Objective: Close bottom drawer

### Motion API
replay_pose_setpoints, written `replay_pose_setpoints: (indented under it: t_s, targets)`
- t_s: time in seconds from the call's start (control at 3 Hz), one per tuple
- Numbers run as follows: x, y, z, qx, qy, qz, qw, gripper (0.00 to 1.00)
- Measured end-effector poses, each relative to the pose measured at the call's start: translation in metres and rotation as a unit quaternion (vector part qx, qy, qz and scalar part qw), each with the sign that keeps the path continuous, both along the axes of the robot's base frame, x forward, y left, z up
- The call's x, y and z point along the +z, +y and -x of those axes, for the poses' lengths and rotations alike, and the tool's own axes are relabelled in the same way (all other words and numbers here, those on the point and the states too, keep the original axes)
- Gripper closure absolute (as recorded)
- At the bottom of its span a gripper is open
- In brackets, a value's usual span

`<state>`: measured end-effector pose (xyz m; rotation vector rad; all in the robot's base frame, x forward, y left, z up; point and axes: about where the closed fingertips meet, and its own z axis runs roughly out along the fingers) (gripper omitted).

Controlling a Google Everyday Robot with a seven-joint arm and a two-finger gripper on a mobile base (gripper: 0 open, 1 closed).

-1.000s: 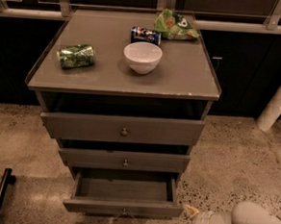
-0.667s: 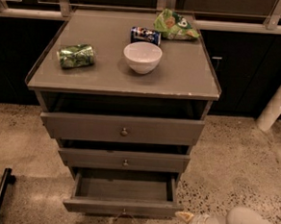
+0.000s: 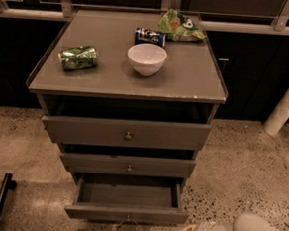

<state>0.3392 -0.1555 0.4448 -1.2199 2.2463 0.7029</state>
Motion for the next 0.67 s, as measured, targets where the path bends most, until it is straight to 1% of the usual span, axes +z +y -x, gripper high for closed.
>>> replay_pose_setpoints:
  t_s: [0.33,0.67]
  targets:
    - [0.000,0.000,0.000,0.000,0.000,-0.001,1.0000,0.93]
    - [-0.014,-0.013,-0.010,-0.016,0.003,-0.017,0.9997,1.00]
